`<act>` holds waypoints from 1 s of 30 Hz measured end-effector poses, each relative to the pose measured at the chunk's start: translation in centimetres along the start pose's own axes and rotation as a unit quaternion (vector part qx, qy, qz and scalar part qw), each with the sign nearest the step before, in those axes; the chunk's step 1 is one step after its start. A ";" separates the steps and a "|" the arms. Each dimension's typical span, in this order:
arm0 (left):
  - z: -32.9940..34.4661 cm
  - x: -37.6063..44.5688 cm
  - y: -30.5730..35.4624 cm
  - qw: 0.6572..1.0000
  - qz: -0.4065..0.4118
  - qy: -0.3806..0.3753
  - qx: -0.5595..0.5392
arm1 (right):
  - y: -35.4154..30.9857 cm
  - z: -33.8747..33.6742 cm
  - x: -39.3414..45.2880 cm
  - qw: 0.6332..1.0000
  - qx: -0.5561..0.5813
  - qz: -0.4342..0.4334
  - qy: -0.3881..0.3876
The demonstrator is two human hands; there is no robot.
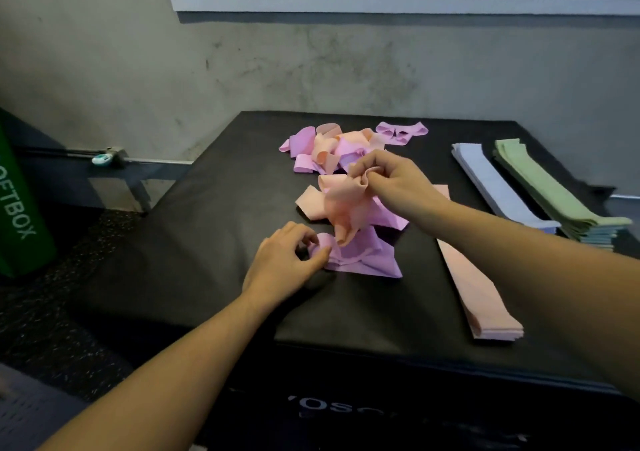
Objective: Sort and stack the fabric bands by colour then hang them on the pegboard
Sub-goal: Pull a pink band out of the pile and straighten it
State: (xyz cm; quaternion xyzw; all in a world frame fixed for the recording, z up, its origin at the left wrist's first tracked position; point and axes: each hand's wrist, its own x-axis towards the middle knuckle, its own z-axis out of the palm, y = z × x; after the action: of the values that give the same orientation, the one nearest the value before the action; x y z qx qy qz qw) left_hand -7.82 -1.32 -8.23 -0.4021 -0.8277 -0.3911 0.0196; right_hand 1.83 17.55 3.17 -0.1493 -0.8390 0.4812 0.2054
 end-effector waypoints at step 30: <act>-4.3 -0.1 9.8 0.965 -0.082 0.012 -0.248 | -1.1 -1.4 -6.2 0.961 0.224 0.156 -0.049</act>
State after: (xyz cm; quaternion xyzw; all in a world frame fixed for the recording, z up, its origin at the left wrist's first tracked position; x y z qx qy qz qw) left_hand -2.31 -0.59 0.86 -0.3208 -0.7346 -0.5889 -0.1029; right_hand 7.84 15.25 3.50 -0.2045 -0.6851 0.6897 0.1145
